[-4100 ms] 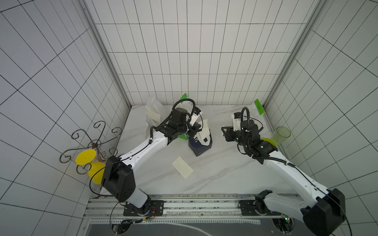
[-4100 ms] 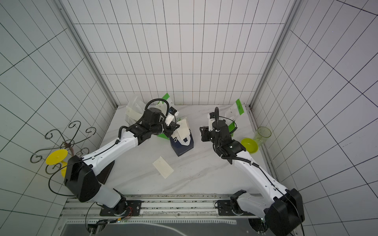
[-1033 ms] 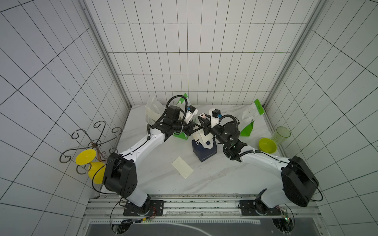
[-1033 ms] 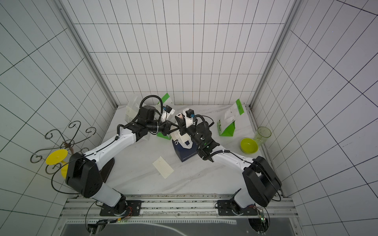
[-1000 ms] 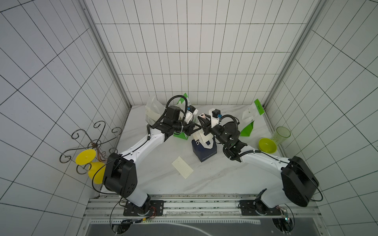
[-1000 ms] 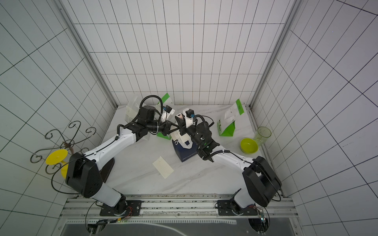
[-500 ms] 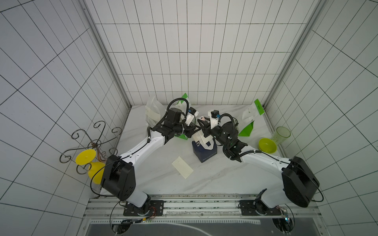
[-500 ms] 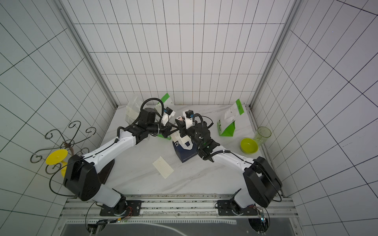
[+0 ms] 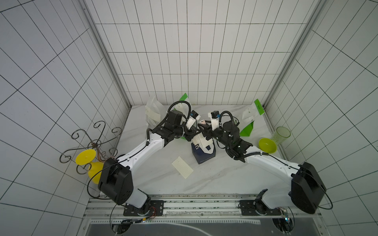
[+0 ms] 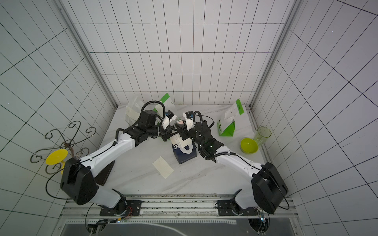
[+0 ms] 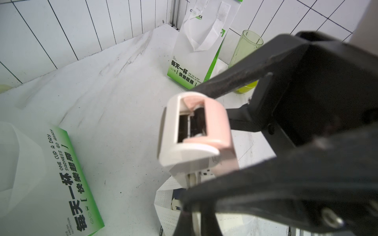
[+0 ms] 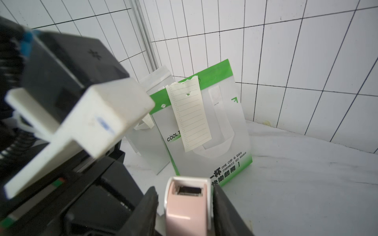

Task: Staple the receipts to the bags
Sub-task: Place the stapler in the takeout bag, then staple the receipt to the takeout bag.

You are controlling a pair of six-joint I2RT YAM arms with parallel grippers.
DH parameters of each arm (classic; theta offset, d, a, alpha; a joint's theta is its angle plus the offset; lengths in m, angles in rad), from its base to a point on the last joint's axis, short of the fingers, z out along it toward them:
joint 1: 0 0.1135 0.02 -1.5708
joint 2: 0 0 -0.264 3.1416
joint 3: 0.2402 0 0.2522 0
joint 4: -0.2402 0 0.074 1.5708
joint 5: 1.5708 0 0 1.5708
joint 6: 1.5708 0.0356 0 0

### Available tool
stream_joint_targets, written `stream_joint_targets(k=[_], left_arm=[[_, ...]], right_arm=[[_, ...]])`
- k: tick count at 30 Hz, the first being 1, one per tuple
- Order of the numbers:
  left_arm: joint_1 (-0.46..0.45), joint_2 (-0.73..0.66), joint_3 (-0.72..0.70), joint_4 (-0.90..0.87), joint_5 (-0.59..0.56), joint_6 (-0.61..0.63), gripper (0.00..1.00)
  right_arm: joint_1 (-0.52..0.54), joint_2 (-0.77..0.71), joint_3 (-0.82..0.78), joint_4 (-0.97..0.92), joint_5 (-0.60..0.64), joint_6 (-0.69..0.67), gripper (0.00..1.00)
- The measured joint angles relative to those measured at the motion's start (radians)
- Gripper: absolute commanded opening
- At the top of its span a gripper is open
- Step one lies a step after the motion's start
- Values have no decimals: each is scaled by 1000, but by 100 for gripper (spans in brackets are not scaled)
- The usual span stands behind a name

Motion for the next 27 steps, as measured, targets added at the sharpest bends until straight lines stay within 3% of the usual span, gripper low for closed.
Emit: stream_joint_targets(k=[6,12,20,27], left_arm=[[28,-9,29,-9,38,73,0],[37,-27,35,-64,76,225,0],[34,-34,95,-248,212,460,0],[16,-93,45,-254,247,500,0]], right_arm=[[0,-162,0,-117,-42,-5,57],[-14,-273,0,-203,-92,-35,59],[-117,-300,0,-282,-304,-111,67],[-150,-270,1,-311,-525,-175,68]])
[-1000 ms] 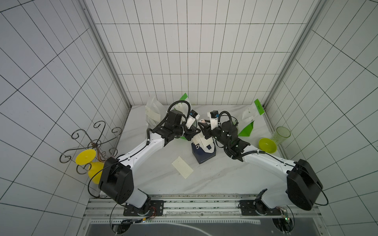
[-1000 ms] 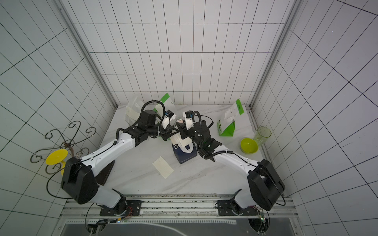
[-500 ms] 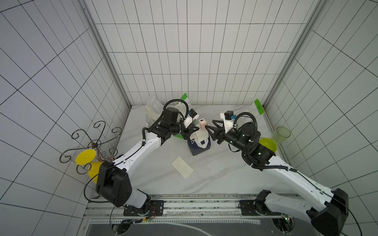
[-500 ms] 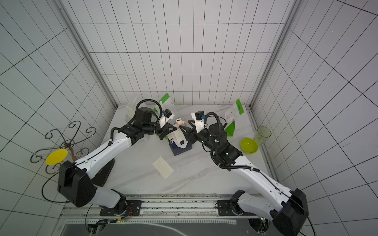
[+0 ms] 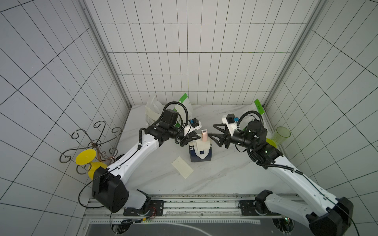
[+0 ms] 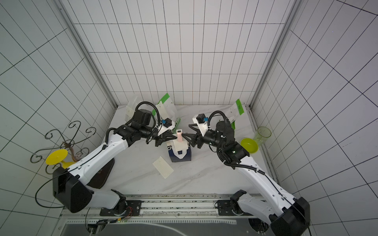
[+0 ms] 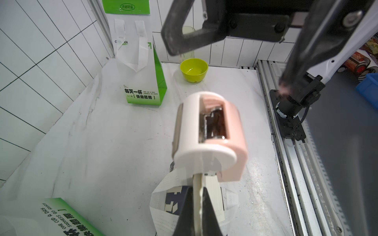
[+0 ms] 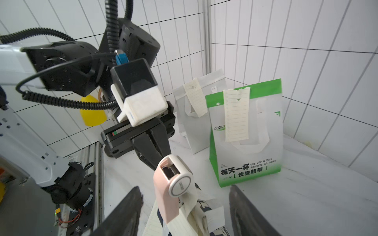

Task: Staple the receipts to the bags
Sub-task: Staple the receipt to the takeout bag.

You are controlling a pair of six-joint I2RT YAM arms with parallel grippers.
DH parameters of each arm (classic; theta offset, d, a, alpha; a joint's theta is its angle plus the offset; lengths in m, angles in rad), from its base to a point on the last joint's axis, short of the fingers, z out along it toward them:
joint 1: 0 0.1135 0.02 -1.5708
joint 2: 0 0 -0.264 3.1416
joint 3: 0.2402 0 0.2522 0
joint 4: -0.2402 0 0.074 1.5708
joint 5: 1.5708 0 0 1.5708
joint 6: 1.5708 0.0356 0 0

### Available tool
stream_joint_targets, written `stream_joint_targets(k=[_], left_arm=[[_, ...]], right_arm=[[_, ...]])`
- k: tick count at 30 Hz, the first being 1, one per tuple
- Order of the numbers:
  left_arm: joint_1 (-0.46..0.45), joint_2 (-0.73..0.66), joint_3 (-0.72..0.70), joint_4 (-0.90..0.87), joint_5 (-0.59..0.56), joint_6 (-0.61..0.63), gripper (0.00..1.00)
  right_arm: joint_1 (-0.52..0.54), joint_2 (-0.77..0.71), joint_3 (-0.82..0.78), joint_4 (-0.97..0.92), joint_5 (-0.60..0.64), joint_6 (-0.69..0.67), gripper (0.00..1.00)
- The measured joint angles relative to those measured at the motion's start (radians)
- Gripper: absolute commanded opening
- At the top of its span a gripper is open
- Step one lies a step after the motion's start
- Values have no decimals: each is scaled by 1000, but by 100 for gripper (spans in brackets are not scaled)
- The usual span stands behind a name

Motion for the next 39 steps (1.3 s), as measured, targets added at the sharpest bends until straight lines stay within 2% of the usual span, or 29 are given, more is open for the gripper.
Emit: stream_joint_targets(k=[9,14,17,22,26,32,33,34,35,37,39], left_arm=[[-26,-34,-7,22,24,-4,0],[-44,-34,-7,21,26,-4,0],[-48,-34,-7,19,28,-4,0],[-43,-36,-5,15,36,-3,0],[-40,-37,-5,16,43,-3,0],[-40,-39,-5,19,47,-6,0],[-40,-40,-5,22,46,-9,0],[-40,-40,-5,24,43,-13,0],[-40,-42,-5,29,40,-18,0],[-42,-44,-6,51,26,-36,0],[-42,-50,-13,76,17,-56,0]], right_arm=[[27,65,0,-47,-76,-50,68],[54,102,0,-61,-94,-80,60],[59,121,0,-71,-100,-91,48],[52,122,0,-86,-133,-109,14],[47,122,0,-86,-147,-116,0],[44,122,0,-79,-149,-112,0],[44,121,0,-77,-149,-109,12],[44,121,0,-75,-148,-106,34],[44,119,0,-73,-144,-101,45],[44,109,0,-62,-129,-89,57],[44,86,0,-46,-97,-73,63]])
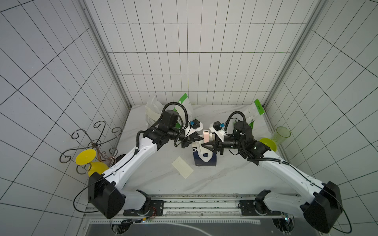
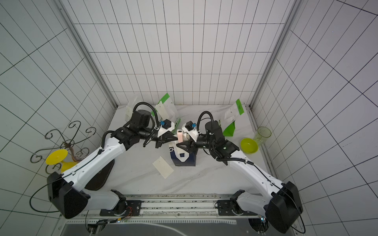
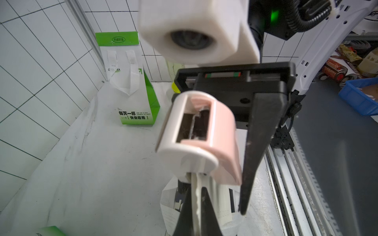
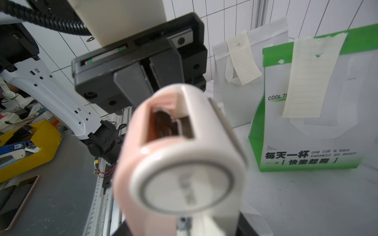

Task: Staple the receipts to the bags
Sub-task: Staple the receipt to the takeout bag, then pick up the stapler from the takeout bag.

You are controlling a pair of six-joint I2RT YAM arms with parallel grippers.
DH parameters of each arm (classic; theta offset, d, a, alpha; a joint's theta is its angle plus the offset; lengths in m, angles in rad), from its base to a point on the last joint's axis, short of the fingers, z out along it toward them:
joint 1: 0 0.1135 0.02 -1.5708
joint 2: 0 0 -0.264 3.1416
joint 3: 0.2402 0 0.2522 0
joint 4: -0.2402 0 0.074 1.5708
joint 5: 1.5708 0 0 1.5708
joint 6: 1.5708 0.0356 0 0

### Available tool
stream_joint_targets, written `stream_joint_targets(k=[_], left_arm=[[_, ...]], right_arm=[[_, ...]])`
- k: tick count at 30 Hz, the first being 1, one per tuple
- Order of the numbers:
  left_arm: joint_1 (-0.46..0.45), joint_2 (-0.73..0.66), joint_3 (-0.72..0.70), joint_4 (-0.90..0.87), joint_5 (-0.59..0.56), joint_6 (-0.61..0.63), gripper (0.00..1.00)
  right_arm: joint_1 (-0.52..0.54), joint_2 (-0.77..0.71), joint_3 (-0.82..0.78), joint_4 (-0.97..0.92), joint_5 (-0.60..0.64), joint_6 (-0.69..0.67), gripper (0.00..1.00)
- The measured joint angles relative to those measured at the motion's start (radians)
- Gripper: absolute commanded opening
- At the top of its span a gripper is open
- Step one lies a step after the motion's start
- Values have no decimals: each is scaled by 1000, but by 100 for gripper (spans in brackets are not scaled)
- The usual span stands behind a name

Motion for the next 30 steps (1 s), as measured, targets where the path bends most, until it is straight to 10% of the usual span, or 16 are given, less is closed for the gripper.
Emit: stream_joint_targets(k=[21,30], left_arm=[[-137,1,-58,253,-434,-364,0],[-151,16,-51,244,-471,-390,0]], right_arm=[[130,-75,0,203,609,93,45],[164,-26,0,210,773,55,4]])
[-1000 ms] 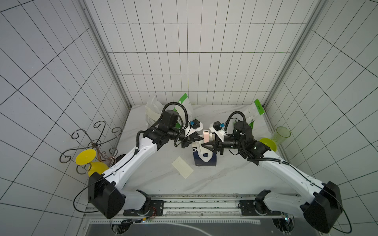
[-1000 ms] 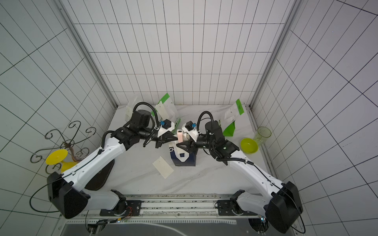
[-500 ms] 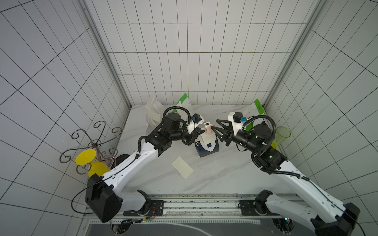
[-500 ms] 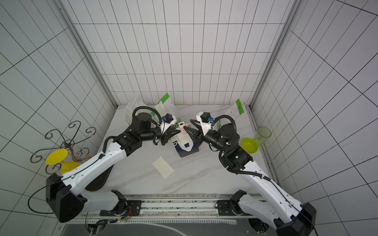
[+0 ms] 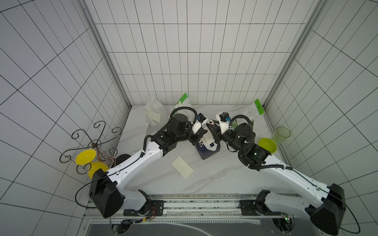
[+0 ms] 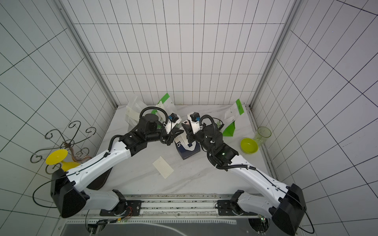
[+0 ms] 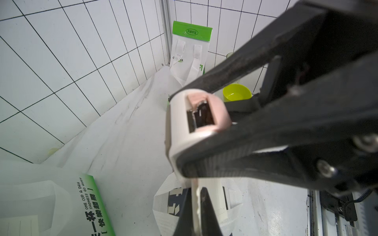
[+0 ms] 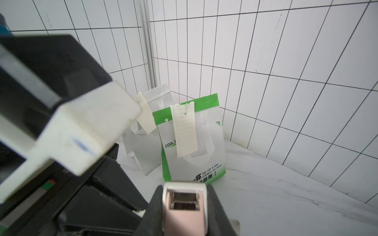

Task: Staple the receipts to the bags
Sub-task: Pick up the stapler from the takeout bag, then move the takeout bag to the center of the board.

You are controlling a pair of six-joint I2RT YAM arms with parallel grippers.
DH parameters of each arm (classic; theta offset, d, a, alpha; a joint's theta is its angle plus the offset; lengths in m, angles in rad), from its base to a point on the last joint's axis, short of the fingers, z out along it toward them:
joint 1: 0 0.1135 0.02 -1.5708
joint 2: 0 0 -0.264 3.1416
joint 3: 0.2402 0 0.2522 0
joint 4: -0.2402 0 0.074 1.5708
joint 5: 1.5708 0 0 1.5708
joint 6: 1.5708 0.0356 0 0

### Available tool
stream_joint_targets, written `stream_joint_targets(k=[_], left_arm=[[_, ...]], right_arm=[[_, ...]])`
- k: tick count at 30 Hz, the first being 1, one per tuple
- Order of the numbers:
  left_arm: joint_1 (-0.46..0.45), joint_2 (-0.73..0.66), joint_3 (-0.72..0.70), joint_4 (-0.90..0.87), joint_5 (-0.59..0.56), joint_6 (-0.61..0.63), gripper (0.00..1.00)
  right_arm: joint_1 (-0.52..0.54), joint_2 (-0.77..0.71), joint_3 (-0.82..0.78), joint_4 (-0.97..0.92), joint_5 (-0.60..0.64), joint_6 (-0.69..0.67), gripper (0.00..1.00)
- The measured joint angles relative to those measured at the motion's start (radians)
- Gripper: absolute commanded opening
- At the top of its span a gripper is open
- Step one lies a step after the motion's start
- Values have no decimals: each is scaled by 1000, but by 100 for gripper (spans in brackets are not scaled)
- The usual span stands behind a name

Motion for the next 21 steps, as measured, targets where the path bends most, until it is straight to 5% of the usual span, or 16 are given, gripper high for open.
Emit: stream_joint_targets(k=[15,21], left_arm=[[0,80,50,5,-64,-35,0],[43,249,206,57,-111,-92,0]], right_arm=[[-29,26,0,109,322,58,0],[-60,-26,0,44,368,103,0]])
